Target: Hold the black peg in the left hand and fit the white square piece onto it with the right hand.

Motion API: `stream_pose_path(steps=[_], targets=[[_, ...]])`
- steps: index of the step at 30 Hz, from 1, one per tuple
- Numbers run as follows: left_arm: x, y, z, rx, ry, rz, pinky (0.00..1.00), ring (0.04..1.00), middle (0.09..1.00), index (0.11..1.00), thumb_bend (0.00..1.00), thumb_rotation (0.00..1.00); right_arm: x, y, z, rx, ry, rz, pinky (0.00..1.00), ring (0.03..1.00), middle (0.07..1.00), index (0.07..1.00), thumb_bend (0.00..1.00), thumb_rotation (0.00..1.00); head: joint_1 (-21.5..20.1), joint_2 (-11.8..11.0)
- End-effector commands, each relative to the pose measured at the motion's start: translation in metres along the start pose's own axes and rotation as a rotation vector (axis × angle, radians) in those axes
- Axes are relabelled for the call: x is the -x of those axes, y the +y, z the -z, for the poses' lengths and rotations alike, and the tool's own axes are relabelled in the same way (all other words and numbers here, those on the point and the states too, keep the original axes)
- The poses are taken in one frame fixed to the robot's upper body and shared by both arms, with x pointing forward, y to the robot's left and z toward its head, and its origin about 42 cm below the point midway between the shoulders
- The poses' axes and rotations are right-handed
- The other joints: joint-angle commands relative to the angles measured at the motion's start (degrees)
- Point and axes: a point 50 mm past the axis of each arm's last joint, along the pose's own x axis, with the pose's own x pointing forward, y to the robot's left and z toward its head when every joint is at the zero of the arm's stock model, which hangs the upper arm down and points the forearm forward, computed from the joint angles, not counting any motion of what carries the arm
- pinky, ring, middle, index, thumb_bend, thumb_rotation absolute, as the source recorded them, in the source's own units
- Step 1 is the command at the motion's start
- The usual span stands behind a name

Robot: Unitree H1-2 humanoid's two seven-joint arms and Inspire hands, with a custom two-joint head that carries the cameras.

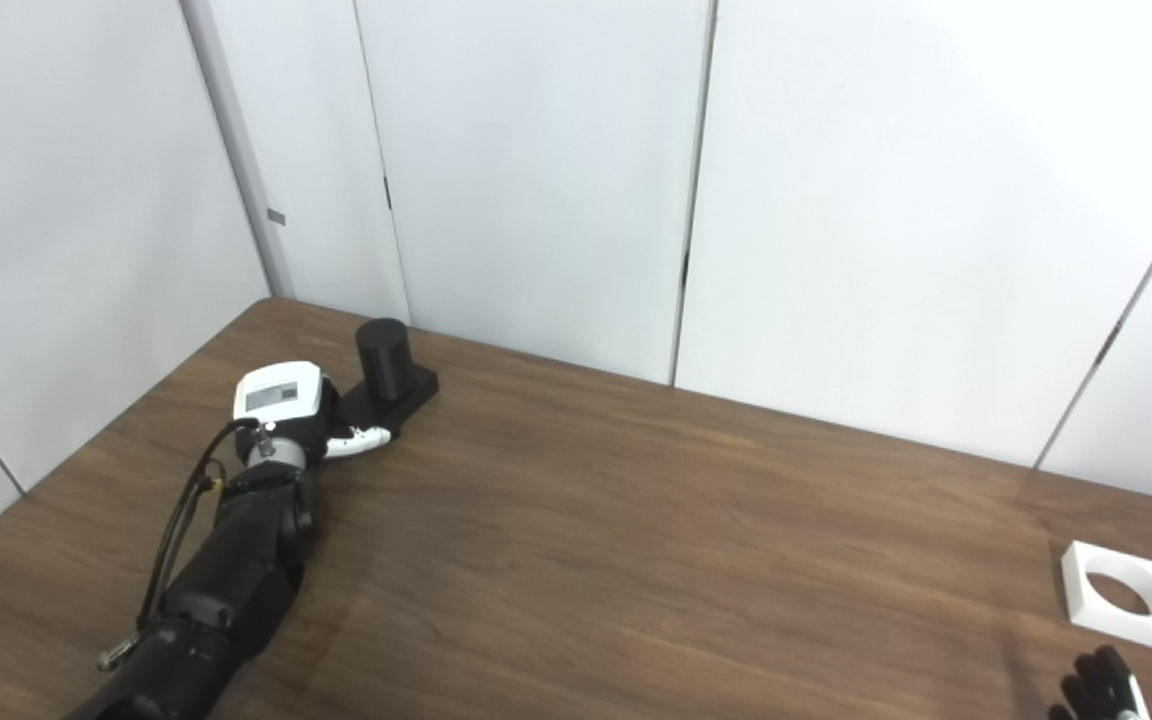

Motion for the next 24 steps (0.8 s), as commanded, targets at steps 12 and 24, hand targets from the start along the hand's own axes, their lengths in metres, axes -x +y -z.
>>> stream_pose_path(steps=[12, 24], targets=[[-0.0123, 0.0287, -0.0019, 0.025, -0.001, -0.1, 0.74, 0.815, 0.784, 0.67, 0.73, 0.84, 0.0184, 0.0158, 0.0236, -0.077, 0.084, 0.019, 1.0, 1.0, 1.0, 1.0, 0.59, 0.89, -0.1, 0.2], [-0.0127, 0.0277, -0.0032, 0.008, -0.011, -0.109, 0.72, 0.809, 0.786, 0.673, 0.72, 0.72, 0.0177, 0.0163, 0.0237, -0.085, 0.089, 0.018, 1.0, 1.0, 1.0, 1.0, 0.58, 0.9, -0.1, 0.3]])
